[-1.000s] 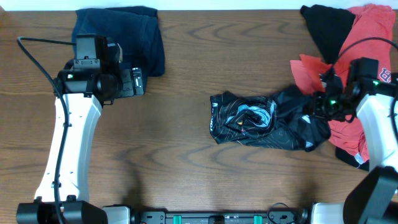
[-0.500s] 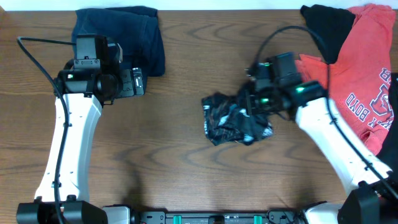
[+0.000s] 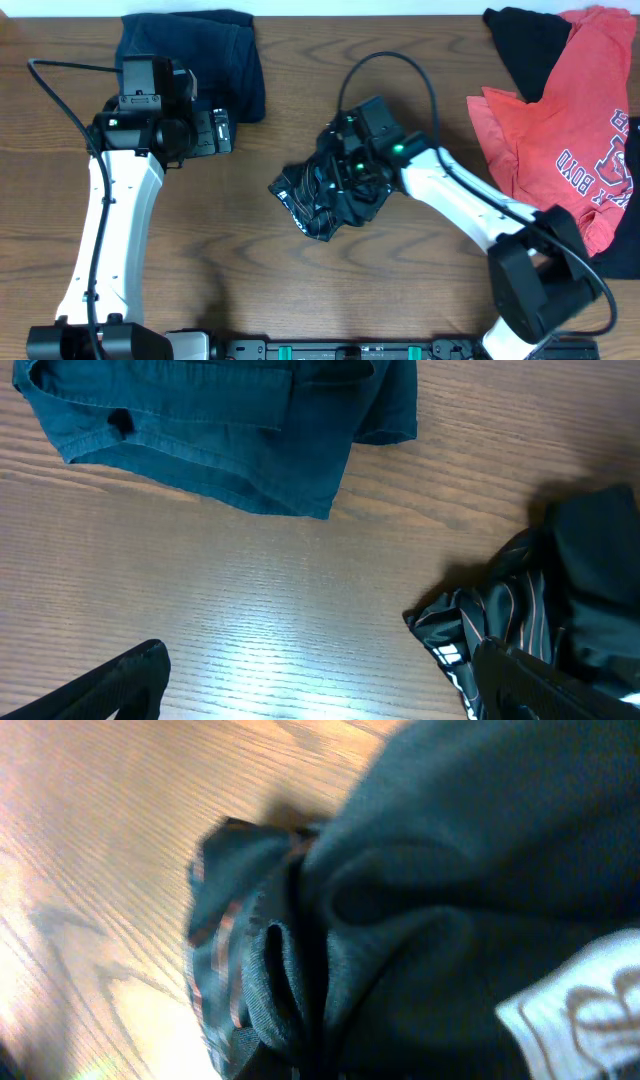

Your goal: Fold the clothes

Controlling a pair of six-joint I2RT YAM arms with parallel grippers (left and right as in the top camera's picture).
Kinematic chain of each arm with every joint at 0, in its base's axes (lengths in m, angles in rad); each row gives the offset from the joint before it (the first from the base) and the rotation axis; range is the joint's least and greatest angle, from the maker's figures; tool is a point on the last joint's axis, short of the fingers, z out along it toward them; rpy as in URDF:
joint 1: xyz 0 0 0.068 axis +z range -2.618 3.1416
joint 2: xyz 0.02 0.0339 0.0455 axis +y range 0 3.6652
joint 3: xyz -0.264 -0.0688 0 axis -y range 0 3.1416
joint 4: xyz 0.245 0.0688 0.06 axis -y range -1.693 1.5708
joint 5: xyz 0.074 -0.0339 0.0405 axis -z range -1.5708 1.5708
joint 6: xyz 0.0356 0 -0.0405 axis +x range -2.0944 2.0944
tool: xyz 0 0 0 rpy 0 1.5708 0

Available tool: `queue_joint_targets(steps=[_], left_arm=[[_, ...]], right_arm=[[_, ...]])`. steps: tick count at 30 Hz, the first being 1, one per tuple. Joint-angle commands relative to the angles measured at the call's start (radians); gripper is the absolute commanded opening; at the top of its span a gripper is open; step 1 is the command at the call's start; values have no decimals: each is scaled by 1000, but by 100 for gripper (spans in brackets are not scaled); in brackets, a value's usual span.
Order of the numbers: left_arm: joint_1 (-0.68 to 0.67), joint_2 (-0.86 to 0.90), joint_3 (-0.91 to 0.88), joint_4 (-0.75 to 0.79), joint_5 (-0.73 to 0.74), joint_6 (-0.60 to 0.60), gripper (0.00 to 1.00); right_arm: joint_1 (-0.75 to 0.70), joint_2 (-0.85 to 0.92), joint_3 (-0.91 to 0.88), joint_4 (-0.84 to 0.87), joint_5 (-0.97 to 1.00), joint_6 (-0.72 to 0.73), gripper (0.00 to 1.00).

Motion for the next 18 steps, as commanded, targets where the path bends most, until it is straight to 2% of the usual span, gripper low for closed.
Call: queue_joint_targets(steps=[1, 8, 18], left_arm=[[4, 6, -8, -2, -2, 9, 98], [4, 6, -8, -2, -2, 9, 98], [4, 6, -8, -3, -1, 9, 98]], right_arm=[[24, -14, 102, -5, 0, -32, 1], [33, -14, 274, -118, 0, -136, 1], [60, -3, 291, -213, 103, -199, 1]])
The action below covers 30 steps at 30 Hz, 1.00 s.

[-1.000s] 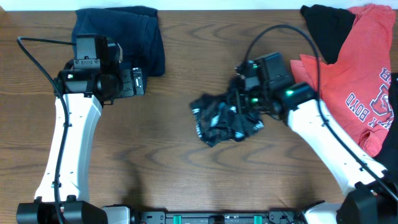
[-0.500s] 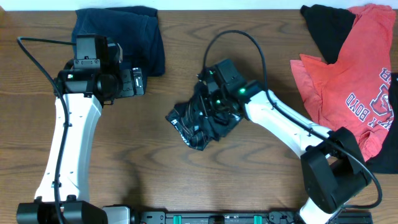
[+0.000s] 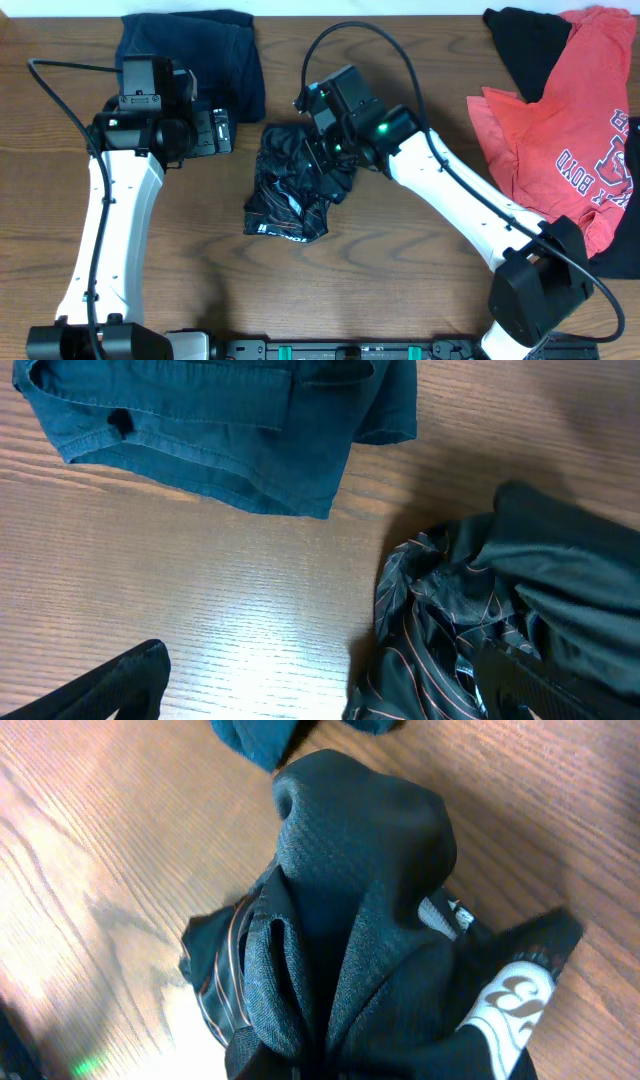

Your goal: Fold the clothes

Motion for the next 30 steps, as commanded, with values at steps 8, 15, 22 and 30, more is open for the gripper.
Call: queue_joint_targets(steps=[8, 15, 22, 30], left_arm=[[4, 6, -8, -3, -2, 9, 98], [4, 6, -8, -3, -2, 9, 98], [4, 6, -8, -3, -2, 9, 98], [4, 6, -8, -8, -2, 9, 98]], right_arm=[[-184, -24, 181, -222, 76, -101, 1], [-405, -24, 272, -404, 80, -117, 1], [-593, -24, 272, -544, 90, -194, 1], [-665, -24, 272, -578, -17, -224, 1]])
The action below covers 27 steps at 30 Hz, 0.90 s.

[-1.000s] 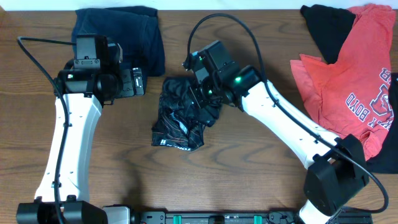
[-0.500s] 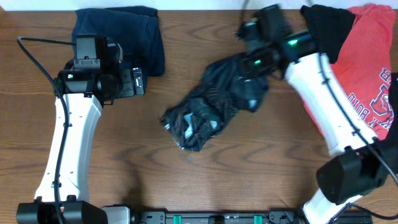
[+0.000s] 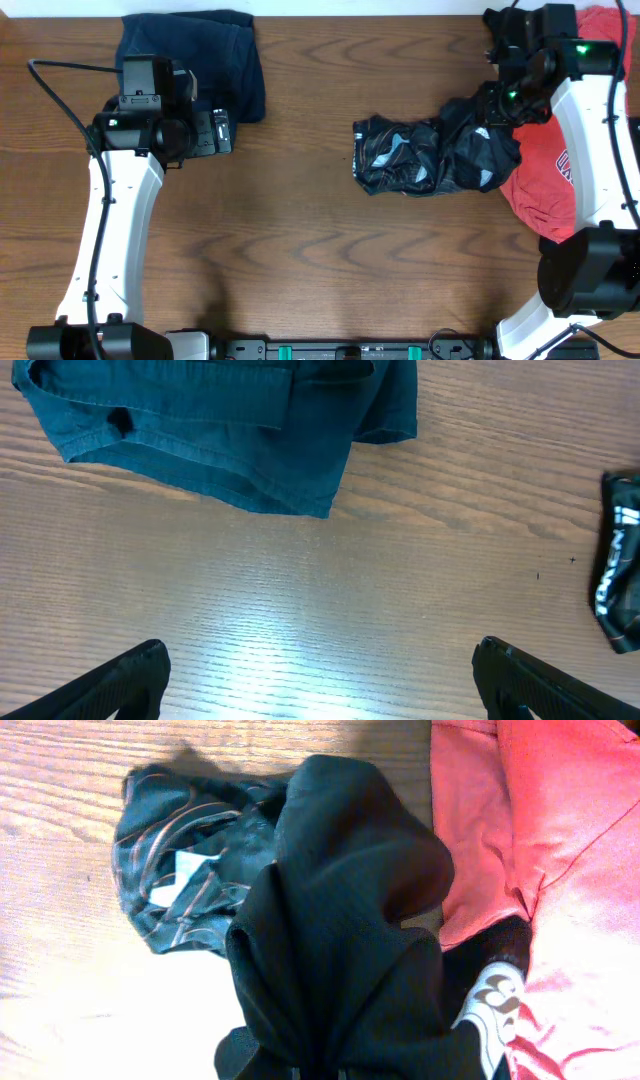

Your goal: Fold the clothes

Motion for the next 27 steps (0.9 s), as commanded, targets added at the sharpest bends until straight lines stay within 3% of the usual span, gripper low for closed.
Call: queue_joint_targets(steps=[1, 7, 12, 13, 15, 16, 17, 21, 27], left_arm=[[4, 6, -8, -6, -2, 9, 98], [4, 6, -8, -5, -2, 9, 98], [4, 6, -8, -5, -2, 9, 98], [4, 6, -8, -5, -2, 9, 98], [4, 6, -8, -5, -2, 9, 98], [4, 6, -8, -5, -2, 9, 98], [4, 6, -9, -5, -2, 9, 98], [4, 6, -21, 4, -1, 9, 98], [4, 26, -24, 14, -1, 9, 98]], right_arm=[[34, -21, 23, 3, -87, -41, 1], [232, 9, 23, 93, -48, 24, 1], [402, 131, 23, 222, -8, 106, 1], [429, 167, 23, 243, -7, 118, 6], [475, 237, 23, 268, -8, 133, 50], [492, 266, 23, 272, -8, 133, 81], [509, 295, 23, 271, -8, 133, 99], [529, 325, 23, 257, -13, 140, 99], [501, 227, 68, 209, -6, 127, 99]])
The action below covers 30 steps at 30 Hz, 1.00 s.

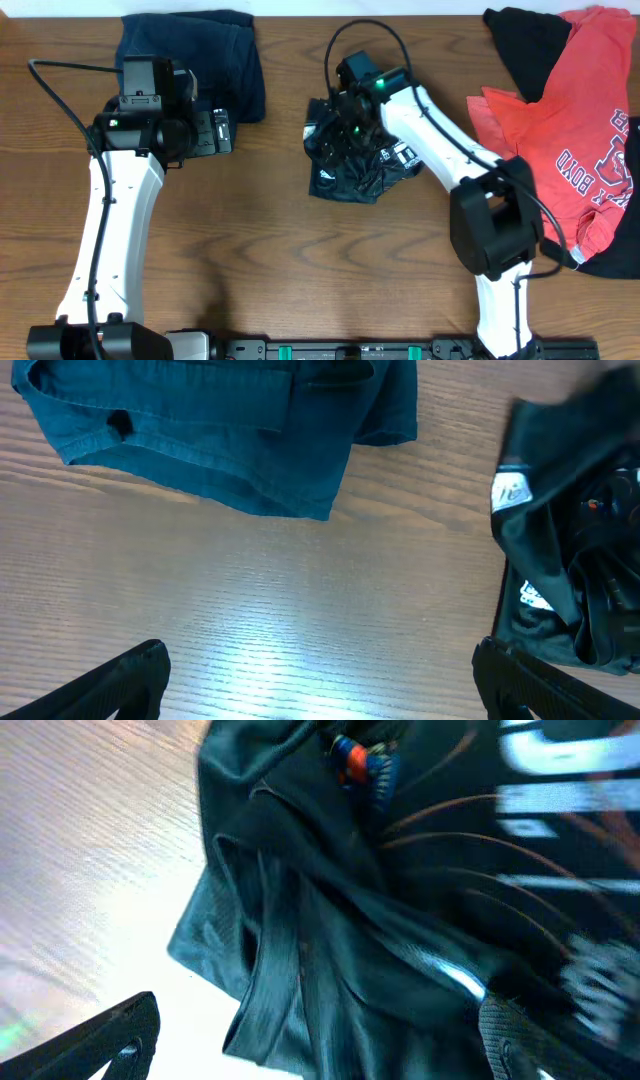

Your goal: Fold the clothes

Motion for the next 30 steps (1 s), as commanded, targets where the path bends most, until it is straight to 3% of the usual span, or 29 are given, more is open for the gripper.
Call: queue_joint_targets(steps=[1, 5, 12, 20, 30], left_arm=[[4, 30, -16, 3, -1, 9, 98], [4, 60, -16, 3, 7, 9, 98], [6, 94, -16, 7, 39, 14, 98], [41, 94, -16, 32, 40, 13, 98], [42, 94, -16, 30, 40, 14, 98]], right_arm=[[-28, -120, 47, 0, 28, 9, 99], [-56, -179, 47, 34, 85, 9, 99], [-60, -135, 44, -1, 84, -10, 99], [-19, -45, 39, -42, 65, -51, 56], [-23, 26, 34, -49, 191, -50, 54]])
